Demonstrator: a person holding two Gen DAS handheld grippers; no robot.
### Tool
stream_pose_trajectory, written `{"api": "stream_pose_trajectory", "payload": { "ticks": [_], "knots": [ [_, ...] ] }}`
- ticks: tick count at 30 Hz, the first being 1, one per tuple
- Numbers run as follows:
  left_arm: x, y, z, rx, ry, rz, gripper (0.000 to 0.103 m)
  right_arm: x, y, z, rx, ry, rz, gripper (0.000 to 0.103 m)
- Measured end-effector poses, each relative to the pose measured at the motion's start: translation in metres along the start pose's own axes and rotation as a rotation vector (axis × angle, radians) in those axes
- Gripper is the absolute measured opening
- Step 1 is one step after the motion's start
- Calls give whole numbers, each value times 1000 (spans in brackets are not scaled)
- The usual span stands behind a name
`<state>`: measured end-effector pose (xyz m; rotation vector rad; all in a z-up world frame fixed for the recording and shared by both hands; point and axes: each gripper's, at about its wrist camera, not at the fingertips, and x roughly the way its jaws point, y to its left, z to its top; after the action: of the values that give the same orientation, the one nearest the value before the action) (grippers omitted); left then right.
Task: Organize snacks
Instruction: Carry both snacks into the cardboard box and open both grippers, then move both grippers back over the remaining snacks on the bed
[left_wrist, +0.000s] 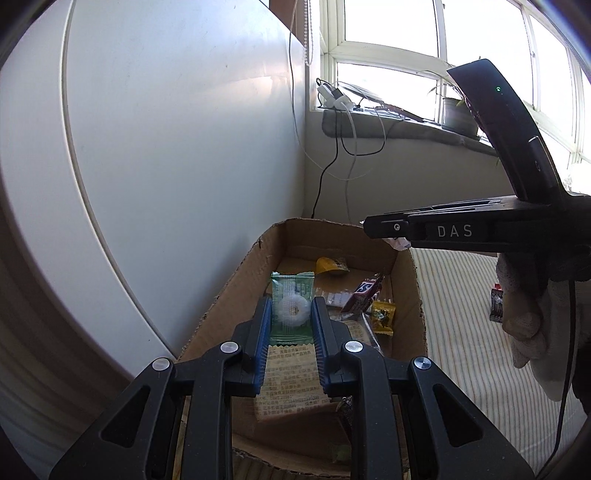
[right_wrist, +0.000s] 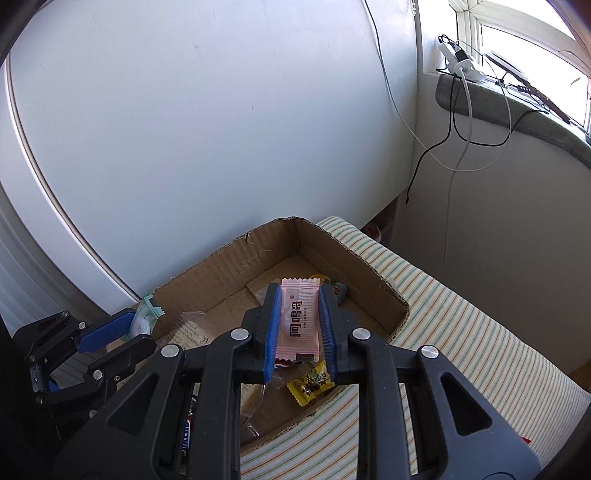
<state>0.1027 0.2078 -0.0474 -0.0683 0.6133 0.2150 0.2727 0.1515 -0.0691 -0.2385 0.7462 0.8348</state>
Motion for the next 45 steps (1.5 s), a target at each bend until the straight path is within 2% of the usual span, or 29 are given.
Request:
{"api": "stream_pose_trajectory", "payload": {
  "ticks": [13, 14, 16, 18, 20, 22, 25, 28, 35, 37, 40, 42, 44, 45],
  "knots": [
    [-4, -5, 0, 15, -10, 15, 24, -4, -1, 2, 4, -17, -6, 23],
    [-4, -5, 0, 18, -10, 20, 25, -5, -2, 2, 7, -19, -7, 25],
    [-5, -4, 1, 12, -10, 21, 27, -8, -4, 2, 14, -26, -9, 39],
    [-7, -4, 1, 8, -14, 22, 27, -12, -4, 2, 13, -36, -14, 44],
    [-8, -5, 1, 11, -16, 23, 28, -15, -5, 2, 11, -40, -19, 46],
    [-9, -6, 1, 15, -20, 26, 30, -19, -5, 1, 11, -47, -26, 52],
    [-12, -8, 2, 18, -27, 27, 30, -25, -5, 1, 4, -56, -35, 53],
    [-15, -11, 2, 19, -35, 32, 39, -31, -3, 0, -3, -65, -43, 60],
    [-27, -20, 3, 32, -50, 31, 40, -49, -1, -3, -16, -89, -59, 67],
    [-31, -24, 4, 35, -57, 28, 45, -56, -2, -5, -20, -98, -68, 74],
    [-38, -33, 6, 49, -68, 22, 46, -68, -5, -10, -21, -107, -82, 82],
    [-42, -39, 7, 57, -74, 16, 47, -78, -10, -15, -13, -115, -92, 82],
    [-44, -45, 8, 63, -81, 12, 55, -88, -17, -19, -7, -121, -107, 85],
    [-45, -49, 9, 67, -83, 11, 55, -94, -21, -22, -2, -128, -116, 87]
  ]
}}
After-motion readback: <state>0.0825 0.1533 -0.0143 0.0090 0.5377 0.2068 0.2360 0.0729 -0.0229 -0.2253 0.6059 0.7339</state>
